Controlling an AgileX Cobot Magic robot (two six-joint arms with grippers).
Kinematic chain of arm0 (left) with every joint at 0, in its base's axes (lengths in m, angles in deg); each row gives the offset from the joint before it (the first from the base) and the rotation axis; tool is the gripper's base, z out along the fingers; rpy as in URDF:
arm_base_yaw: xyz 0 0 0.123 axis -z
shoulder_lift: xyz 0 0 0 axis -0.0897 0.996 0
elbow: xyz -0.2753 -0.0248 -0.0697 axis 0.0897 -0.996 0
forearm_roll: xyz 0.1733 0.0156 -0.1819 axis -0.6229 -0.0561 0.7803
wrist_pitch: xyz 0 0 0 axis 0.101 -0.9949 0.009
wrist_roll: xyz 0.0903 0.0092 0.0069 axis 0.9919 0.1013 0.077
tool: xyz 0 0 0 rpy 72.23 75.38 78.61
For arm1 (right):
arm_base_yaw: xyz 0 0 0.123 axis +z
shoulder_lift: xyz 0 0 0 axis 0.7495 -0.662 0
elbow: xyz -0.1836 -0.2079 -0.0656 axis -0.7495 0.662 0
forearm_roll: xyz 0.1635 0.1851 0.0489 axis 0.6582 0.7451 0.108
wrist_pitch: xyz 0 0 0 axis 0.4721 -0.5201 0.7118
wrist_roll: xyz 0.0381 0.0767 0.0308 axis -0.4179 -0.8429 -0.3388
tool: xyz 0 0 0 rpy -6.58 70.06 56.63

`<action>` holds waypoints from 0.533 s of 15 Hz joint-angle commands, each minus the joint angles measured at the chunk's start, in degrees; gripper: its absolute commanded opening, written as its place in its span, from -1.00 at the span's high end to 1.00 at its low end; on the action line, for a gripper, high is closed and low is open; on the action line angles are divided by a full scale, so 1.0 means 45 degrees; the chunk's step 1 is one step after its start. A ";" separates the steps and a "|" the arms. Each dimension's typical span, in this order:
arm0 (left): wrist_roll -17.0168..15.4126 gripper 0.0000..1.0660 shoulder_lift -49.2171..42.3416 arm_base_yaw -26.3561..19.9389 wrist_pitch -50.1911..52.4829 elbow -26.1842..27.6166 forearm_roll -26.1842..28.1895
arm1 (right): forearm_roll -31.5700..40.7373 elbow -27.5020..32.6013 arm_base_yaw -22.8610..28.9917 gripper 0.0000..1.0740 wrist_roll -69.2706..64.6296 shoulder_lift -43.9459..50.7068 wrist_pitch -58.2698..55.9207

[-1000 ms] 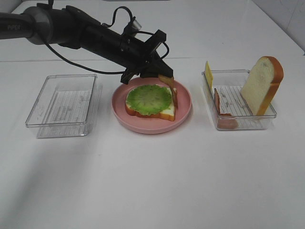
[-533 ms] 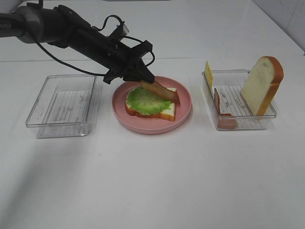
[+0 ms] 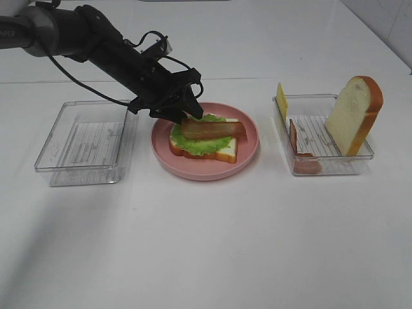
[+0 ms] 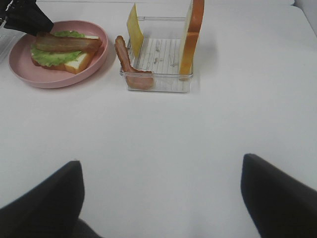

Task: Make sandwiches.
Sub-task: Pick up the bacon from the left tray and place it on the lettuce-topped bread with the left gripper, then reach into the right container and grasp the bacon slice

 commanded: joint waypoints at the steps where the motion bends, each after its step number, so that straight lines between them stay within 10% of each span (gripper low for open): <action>1: -0.1031 0.16 -0.0191 0.0000 -0.0547 0.0637 -0.1350 | 0.0051 0.0025 -0.0089 -0.54 -0.0025 0.0178 0.0115; 8: -0.4660 0.08 -0.0611 0.0000 -0.5029 0.4940 -0.7474 | 0.0051 0.0025 -0.0089 -0.54 -0.0025 0.0178 0.0115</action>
